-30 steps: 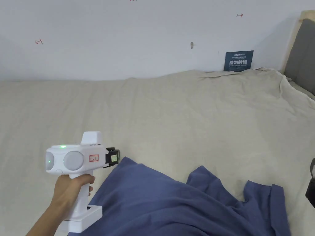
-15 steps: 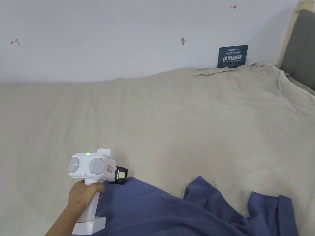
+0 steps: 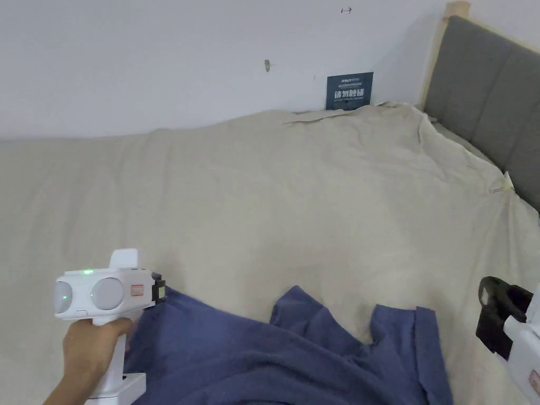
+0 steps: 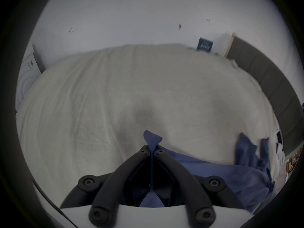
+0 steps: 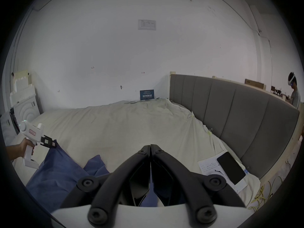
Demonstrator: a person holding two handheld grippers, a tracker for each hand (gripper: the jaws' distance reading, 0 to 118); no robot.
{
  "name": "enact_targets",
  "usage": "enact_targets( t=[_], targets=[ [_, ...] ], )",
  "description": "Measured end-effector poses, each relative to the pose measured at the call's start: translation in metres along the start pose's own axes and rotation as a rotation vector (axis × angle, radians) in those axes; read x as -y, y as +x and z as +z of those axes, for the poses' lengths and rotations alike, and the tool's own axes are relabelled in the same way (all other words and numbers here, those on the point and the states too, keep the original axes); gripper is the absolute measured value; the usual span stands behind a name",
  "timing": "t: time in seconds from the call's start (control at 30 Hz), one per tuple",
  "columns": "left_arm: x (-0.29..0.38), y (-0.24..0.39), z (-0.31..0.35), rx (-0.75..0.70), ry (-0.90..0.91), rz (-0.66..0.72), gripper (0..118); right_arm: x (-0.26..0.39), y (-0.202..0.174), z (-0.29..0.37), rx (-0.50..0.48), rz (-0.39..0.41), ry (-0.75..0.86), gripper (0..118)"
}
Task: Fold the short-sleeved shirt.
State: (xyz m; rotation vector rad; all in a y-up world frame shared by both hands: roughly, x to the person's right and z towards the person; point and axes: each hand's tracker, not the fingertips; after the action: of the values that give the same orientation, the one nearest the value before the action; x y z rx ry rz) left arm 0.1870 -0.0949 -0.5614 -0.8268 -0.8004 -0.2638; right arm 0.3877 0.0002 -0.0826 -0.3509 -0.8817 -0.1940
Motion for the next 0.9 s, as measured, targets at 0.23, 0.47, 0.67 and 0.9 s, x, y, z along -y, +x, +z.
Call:
enact_targets(
  t=[0.23,0.47,0.67,0.9],
  targets=[
    [0.009,-0.004,0.075,0.036,0.056,0.001,0,0.016,0.019,-0.069,-0.035,-0.06,-0.275,32],
    [0.017,0.0,0.112,0.046,0.082,0.001,0,0.064,0.022,-0.148,-0.03,-0.053,-0.508,103],
    [0.023,0.002,0.121,0.053,0.084,-0.001,0,0.101,0.013,-0.181,0.019,-0.037,-0.607,102],
    [0.024,-0.001,0.118,0.06,0.078,0.008,0,0.105,-0.007,-0.171,0.034,0.028,-0.622,41]
  ],
)
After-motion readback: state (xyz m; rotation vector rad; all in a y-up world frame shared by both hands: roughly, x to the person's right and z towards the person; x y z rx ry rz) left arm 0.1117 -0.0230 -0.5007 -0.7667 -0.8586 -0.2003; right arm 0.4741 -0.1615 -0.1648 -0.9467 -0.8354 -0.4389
